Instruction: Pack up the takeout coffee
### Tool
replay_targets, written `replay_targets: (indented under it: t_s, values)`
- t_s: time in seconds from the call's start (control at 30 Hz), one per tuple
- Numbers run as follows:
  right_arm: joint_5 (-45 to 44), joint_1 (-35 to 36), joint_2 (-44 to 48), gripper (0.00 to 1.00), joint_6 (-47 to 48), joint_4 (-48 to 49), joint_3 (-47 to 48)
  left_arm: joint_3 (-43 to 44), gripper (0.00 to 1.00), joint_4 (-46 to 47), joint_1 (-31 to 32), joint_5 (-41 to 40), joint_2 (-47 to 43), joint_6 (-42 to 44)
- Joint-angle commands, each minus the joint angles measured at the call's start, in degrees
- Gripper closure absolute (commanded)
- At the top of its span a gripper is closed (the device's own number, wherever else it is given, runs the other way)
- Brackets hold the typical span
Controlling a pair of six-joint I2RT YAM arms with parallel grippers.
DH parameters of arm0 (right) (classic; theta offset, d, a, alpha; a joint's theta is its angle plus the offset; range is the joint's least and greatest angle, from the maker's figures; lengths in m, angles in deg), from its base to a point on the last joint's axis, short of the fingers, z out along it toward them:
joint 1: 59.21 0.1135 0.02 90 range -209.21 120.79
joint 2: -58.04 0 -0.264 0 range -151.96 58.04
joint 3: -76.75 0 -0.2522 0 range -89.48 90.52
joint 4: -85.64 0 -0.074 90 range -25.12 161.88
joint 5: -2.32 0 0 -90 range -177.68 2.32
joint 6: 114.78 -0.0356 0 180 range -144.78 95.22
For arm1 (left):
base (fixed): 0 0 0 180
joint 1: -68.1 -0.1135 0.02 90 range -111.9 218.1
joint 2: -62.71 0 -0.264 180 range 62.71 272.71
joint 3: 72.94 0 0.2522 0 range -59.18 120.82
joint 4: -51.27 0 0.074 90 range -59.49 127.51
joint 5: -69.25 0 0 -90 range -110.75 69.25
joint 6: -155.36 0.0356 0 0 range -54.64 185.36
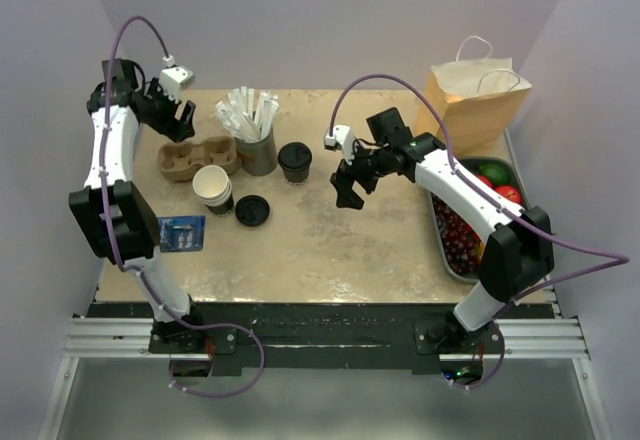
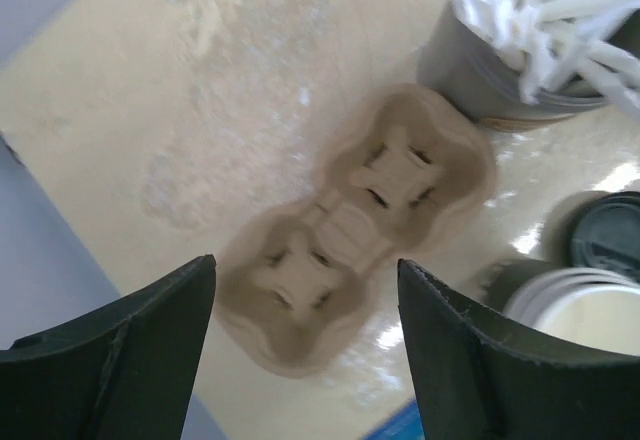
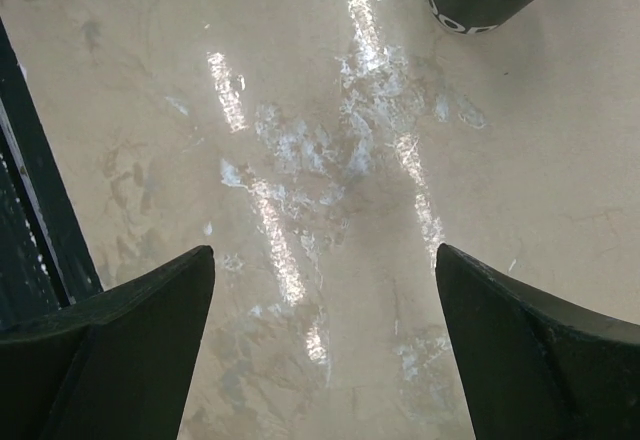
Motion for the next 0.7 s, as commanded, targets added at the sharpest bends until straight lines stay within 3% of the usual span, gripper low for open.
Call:
replay_targets:
  t_s: [0.0,0.03,0.1,0.27,0.67]
  values:
    - [3.26,-0.45,0.38,0.07,6.26,-5.82,2.94,18.13,0.24,-23.10,-1.73,7.33,10.39,28.28]
    - [3.27,-0.45,0.11,0.07,6.96,-6.52,3.90,24.78,0.24,-25.69,-1.73,7.59,14.85,29.80]
    - [2.31,-0.88,-0.24,0.07,7.67,-7.14,5.13,29.57,0.27,-30.27,-1.65,8.21,18.57,33.42]
    - [1.69,-2.12,0.90,0.07,7.85,-5.91,4.35,21.42,0.29,-30.28,-1.12,3.57,17.88,50.18]
    - [-0.25,-2.38,1.52,0.07,7.05,-6.96,2.15,21.24,0.33,-30.29,0.64,5.74,20.07,55.31]
